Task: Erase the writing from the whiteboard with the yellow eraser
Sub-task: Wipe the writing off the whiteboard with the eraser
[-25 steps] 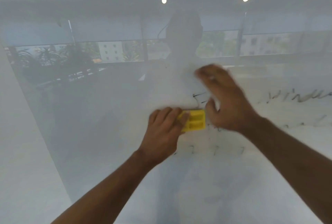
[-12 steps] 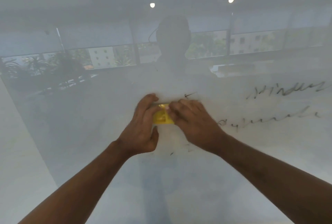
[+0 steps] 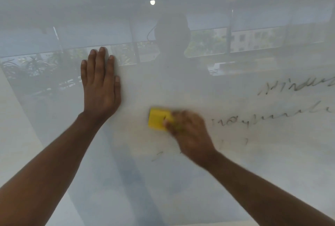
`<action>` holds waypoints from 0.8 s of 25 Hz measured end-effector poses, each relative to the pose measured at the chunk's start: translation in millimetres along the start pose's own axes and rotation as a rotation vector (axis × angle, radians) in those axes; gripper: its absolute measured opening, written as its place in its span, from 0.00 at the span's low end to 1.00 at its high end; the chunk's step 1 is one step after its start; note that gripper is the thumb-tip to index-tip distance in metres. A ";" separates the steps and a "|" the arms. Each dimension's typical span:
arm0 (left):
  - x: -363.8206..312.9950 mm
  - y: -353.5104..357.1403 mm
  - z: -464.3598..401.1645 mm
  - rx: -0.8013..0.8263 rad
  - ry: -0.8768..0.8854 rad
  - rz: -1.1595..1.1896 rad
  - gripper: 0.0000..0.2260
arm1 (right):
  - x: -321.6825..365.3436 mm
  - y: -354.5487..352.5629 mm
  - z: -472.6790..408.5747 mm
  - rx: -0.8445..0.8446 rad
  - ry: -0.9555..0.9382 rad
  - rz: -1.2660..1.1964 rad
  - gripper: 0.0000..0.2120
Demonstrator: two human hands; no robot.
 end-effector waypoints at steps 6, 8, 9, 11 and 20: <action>3.7 6.4 6.5 0.010 0.022 0.013 0.25 | -11.9 -9.3 10.8 0.085 -0.089 -0.072 0.14; 3.3 8.3 10.3 0.014 0.024 0.007 0.26 | -93.9 -55.1 -10.8 -0.136 0.240 0.069 0.12; 2.9 8.7 10.8 0.016 0.023 0.011 0.26 | -123.6 -74.3 -13.4 -0.213 0.389 0.162 0.14; 1.8 8.2 10.8 0.017 0.024 0.013 0.26 | -138.0 -83.8 -4.3 -0.336 0.535 0.237 0.20; 2.0 4.3 10.4 0.022 0.022 0.014 0.26 | 113.6 46.7 125.3 0.357 -0.237 -0.128 0.20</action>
Point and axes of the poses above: each hand's wrist, its own z-axis away from the middle knuckle, its own y-axis out of the palm, x = y × z, the point moved 9 cm from there along -z, towards the middle knuckle, and after that the axes turned 4 degrees about -y, right-handed, at the moved point
